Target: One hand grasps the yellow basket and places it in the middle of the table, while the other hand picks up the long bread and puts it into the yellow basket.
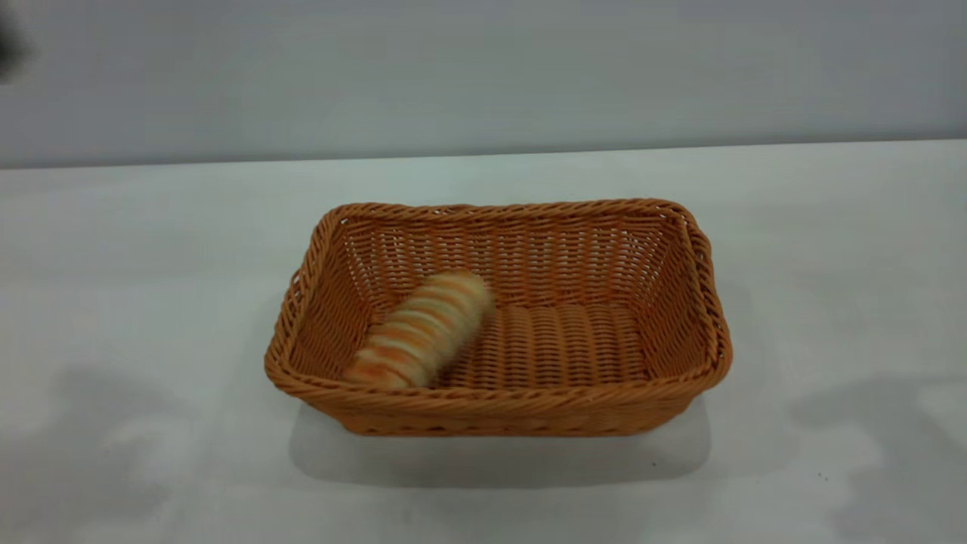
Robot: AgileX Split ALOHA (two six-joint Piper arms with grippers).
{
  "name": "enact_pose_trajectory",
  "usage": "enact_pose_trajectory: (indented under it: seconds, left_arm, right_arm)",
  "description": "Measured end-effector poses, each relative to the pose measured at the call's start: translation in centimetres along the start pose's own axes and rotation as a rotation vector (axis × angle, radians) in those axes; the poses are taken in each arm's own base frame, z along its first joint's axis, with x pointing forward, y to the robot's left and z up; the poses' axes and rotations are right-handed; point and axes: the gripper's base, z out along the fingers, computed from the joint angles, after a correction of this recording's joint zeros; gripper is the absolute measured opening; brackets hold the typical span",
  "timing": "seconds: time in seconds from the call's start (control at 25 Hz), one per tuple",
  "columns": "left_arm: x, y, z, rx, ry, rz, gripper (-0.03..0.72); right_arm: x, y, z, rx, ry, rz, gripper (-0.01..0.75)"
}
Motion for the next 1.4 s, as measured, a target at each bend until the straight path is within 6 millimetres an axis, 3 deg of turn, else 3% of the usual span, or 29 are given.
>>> enact_pose_trajectory:
  seconds: [0.08, 0.2, 0.32, 0.48, 0.72, 0.84, 1.08, 1.2, 1.4]
  left_arm:
    - [2.0, 0.8, -2.9, -0.111, 0.024, -0.073, 0.356]
    - [5.0, -0.2, -7.3, -0.181, -0.044, -0.097, 0.356]
    - [8.7, -1.6, -10.3, -0.213, -0.158, -0.093, 0.356]
    - [15.1, -3.5, -11.3, -0.235, -0.282, -0.091, 0.356]
    - [22.6, -5.3, -9.7, -0.227, -0.445, -0.146, 0.356]
    - [24.0, -5.5, -8.7, -0.221, -0.477, -0.173, 0.356]
    - [24.5, -5.2, -7.1, -0.199, -0.441, -0.163, 0.356]
    - [24.6, -5.1, -6.1, -0.190, -0.403, -0.161, 0.356]
    - [24.5, -4.9, -5.3, -0.185, -0.393, -0.163, 0.356]
  right_arm:
    - [1.3, 0.1, -1.7, 0.037, -0.016, -0.004, 0.486]
    - [4.0, 0.7, -4.3, 0.056, -0.085, -0.003, 0.486]
    - [7.6, 1.5, -6.4, 0.063, -0.169, -0.012, 0.486]
    - [12.3, 2.5, -8.7, 0.071, -0.313, -0.035, 0.486]
    - [18.5, 3.4, -9.8, 0.097, -0.500, -0.106, 0.486]
    - [20.5, 3.5, -9.1, 0.102, -0.560, -0.119, 0.486]
    - [23.5, 3.5, -7.2, 0.115, -0.673, -0.133, 0.486]
    - [24.5, 3.4, -6.2, 0.127, -0.711, -0.137, 0.486]
    - [25.2, 3.2, -6.4, 0.155, -0.770, -0.096, 0.486]
